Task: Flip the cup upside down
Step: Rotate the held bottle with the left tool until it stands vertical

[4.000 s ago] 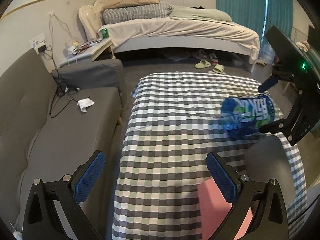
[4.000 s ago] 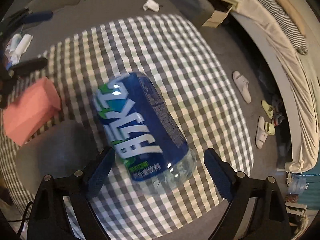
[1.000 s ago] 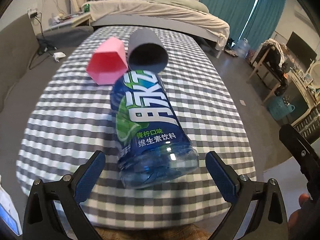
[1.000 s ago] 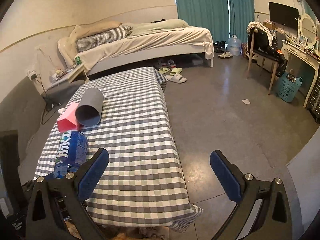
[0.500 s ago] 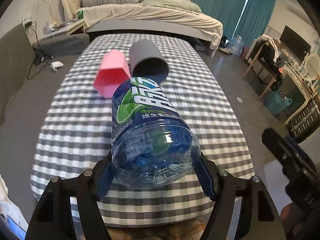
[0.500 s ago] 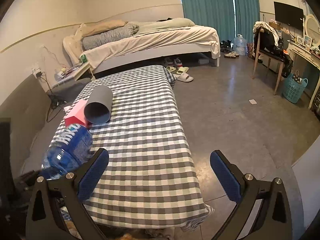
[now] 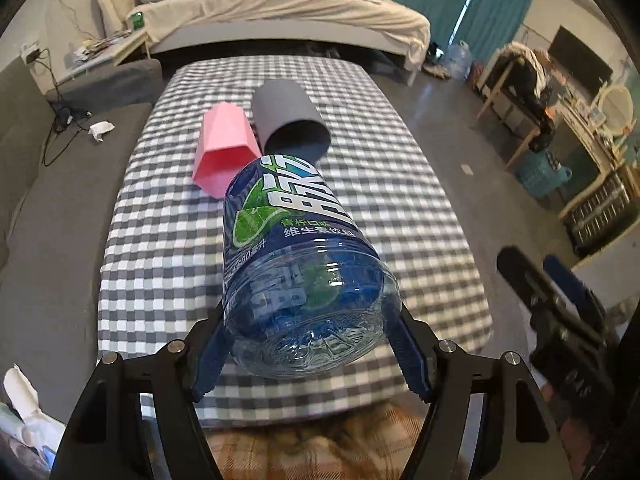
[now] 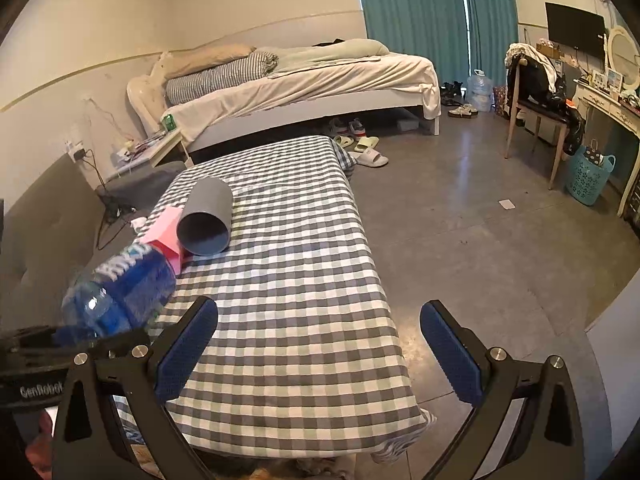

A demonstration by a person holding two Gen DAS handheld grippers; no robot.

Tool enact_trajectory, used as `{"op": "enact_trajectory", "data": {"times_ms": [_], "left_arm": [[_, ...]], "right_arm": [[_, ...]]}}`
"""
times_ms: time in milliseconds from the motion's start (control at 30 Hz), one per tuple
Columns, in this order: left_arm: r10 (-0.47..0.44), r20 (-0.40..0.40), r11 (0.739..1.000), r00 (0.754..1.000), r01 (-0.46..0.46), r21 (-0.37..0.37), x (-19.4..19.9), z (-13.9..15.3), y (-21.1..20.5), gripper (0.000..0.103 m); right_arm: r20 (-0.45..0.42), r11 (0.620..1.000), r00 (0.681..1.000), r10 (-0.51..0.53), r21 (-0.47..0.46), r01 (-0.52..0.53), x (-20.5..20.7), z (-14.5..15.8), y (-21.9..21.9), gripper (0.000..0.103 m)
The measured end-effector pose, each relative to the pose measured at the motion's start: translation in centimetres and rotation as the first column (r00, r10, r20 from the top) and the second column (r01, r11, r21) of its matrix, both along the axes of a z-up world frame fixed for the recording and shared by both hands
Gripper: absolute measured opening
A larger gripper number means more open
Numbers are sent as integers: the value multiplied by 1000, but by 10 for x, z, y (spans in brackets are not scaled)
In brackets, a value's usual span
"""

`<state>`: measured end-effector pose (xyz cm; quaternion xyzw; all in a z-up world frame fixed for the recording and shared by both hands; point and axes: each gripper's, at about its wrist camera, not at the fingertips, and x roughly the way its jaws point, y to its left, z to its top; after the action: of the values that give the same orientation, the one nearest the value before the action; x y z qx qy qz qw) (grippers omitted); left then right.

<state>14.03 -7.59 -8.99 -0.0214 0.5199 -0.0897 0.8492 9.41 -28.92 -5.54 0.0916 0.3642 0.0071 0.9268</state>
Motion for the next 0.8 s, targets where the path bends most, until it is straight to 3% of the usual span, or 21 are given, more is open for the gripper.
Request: {"op": "enact_trajectory", "data": {"times_ms": [267,533,667,800], "left_arm": [[-52,-64,994,997,58,89,17,-2,0,74],[-204,-154,961,967,228,160,39,-3,-19,75],[-243,-147,946,959,267,186,51,-4,-28,75],[-225,-131,953,965,246,175,59,-8,-26,75]], "right_arm": [[-20,999,1000,-10,37,11,-1,-7,-10,102],[-41,997,999,-30,67,32,6,-19,-26,102],[-54,996,998,-39,78,43,12,-25,-32,102],[-65,996,997,-45,80,51,16,-29,-38,102]]}}
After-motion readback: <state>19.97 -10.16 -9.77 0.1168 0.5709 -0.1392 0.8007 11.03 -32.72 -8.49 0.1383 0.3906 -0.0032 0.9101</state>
